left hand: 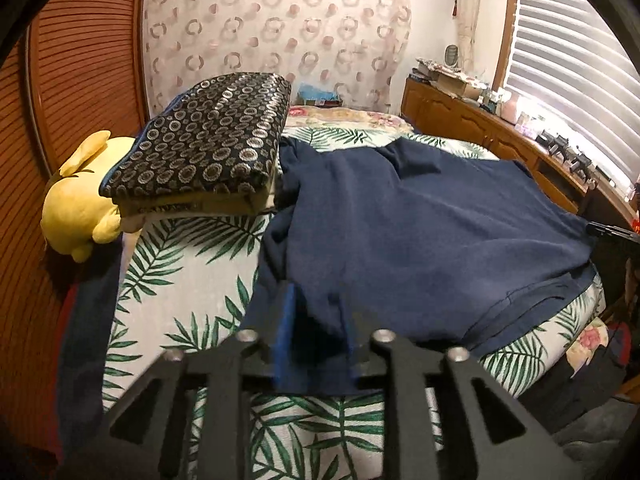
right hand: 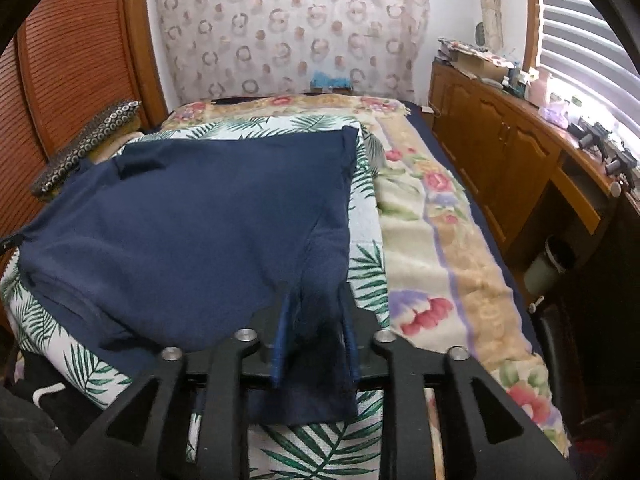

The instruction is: Fold small clothes

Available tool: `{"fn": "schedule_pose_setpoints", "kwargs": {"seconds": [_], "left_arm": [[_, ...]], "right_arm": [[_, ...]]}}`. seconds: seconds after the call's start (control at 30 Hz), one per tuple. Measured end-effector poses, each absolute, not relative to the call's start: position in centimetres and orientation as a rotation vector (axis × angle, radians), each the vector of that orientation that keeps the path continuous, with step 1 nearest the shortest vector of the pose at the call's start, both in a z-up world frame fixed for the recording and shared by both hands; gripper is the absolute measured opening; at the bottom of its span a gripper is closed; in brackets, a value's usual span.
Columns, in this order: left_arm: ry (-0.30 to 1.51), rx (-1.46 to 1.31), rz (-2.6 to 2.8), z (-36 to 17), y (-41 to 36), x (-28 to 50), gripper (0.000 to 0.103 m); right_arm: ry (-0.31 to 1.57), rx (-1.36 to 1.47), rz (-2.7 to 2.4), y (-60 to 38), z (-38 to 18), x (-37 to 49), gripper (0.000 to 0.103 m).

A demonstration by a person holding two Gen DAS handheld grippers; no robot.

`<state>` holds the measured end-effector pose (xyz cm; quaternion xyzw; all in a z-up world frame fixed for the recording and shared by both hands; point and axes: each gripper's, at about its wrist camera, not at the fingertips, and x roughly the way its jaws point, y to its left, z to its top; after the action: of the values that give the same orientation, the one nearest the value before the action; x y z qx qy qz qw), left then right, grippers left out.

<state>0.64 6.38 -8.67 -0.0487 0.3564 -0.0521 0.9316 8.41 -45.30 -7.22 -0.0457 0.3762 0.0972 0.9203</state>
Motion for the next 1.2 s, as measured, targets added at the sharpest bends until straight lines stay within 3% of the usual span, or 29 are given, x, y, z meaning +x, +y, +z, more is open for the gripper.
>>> {"fn": "schedule_pose_setpoints", "kwargs": {"seconds": [0.3,1.0,1.2], "left_arm": [[0.750,-0.124,-0.103,-9.0,7.7,1.0,0.062],[0.812,-0.129,-0.053,-11.3,8.6,3.9,0.062],[0.842,-0.184,-0.074,-12.5,9.1,4.1,0.062]], "right_arm": [[0.729,-0.146,0.216,-43.4,-5.9,8.9,0.038],[0.829,-0.195,0.387,-34.2,-11.7,12.3,0.041],[0.772,-0.201,0.379,-34.1,-12.4,11.5,0.044]]}}
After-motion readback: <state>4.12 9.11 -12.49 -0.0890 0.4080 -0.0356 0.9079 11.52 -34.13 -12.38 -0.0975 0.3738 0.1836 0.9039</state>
